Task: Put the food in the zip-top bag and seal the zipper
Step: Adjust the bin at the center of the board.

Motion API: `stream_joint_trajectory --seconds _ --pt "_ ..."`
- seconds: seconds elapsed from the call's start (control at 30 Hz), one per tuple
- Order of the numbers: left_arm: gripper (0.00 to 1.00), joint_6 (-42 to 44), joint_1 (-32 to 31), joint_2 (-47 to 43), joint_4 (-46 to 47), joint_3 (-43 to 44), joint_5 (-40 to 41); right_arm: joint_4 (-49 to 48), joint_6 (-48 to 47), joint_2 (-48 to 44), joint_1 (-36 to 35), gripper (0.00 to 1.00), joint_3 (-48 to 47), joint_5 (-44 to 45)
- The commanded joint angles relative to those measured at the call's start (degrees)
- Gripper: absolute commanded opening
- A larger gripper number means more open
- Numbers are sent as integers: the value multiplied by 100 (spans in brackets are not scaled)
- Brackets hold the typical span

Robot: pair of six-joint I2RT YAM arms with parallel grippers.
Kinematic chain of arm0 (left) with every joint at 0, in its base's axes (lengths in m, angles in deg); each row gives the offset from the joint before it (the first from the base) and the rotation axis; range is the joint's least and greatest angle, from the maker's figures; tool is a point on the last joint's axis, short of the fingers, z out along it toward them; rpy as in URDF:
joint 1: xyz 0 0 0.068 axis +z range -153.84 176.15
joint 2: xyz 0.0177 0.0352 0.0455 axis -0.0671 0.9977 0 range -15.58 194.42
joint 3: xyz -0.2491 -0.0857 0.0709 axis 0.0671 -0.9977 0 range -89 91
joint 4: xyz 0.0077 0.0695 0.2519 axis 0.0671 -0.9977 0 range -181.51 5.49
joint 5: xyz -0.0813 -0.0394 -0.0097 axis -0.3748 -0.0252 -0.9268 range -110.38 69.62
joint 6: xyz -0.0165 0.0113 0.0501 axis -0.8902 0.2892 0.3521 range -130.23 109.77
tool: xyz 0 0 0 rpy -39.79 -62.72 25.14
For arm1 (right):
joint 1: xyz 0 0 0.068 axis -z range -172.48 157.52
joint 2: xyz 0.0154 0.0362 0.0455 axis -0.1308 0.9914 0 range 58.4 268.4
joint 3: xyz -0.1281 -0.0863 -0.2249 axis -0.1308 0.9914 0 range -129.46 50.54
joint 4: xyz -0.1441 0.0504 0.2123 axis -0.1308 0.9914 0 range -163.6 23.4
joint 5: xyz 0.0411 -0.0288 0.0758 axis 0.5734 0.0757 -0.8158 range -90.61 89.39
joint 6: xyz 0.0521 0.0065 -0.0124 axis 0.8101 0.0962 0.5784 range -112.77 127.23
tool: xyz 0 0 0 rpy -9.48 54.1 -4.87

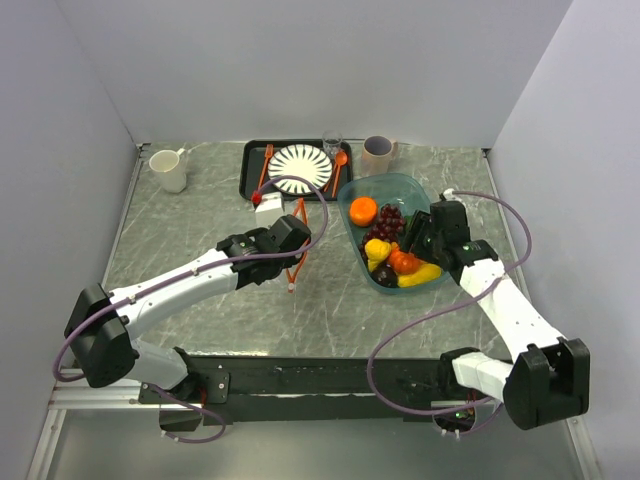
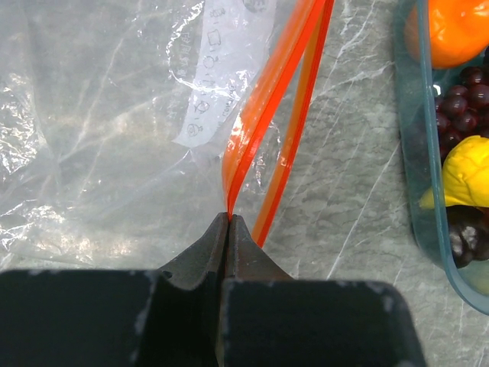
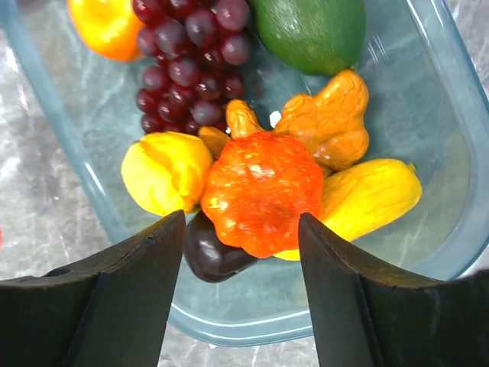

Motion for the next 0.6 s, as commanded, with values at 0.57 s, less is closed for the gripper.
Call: stream_joint_trajectory --seconds 0.57 --pt "1 132 9 -115 220 224 -106 11 -193 -71 -762 37 602 -1195"
